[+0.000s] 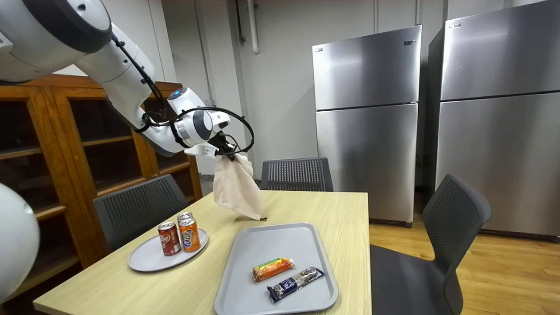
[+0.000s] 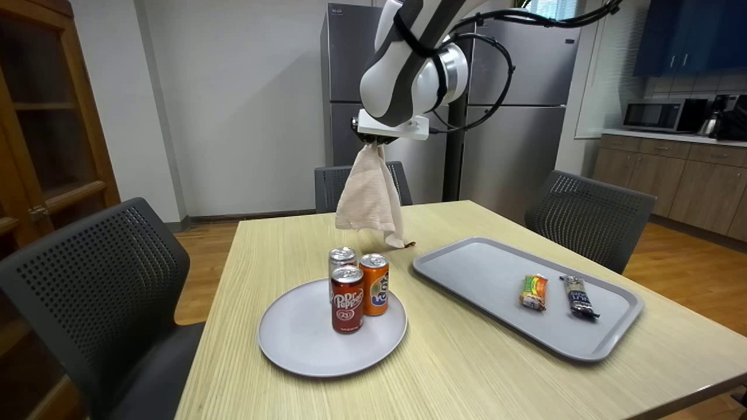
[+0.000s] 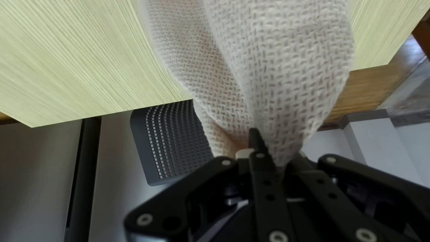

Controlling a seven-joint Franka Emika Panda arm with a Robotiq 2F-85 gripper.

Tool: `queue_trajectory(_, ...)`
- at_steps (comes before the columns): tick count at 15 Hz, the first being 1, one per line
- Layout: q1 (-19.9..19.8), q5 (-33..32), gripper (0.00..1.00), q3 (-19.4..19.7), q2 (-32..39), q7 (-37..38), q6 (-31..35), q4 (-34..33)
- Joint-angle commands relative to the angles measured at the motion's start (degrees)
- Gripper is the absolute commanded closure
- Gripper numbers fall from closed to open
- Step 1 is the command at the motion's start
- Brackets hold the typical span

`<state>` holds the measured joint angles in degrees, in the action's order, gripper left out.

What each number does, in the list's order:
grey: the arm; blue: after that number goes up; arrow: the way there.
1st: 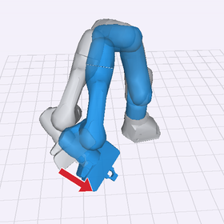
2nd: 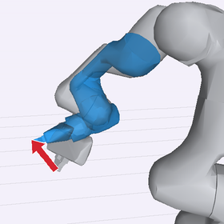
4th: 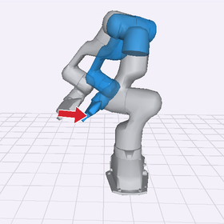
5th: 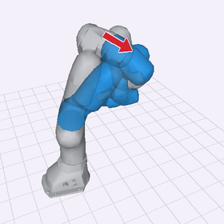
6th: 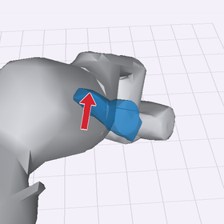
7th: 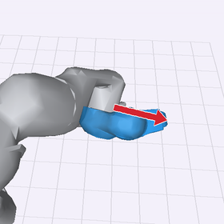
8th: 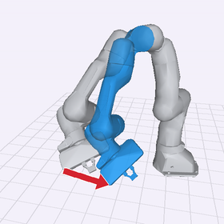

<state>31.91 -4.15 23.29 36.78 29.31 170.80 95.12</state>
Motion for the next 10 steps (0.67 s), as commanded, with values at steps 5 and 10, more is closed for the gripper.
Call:
queue_trajectory(5,0.1,-0.7,0.99,0.8,5.0,1.0,-0.2,-2.6)
queue_trajectory(10,-0.4,-0.1,0.99,0.3,7.2,0.3,-0.4,-1.5)
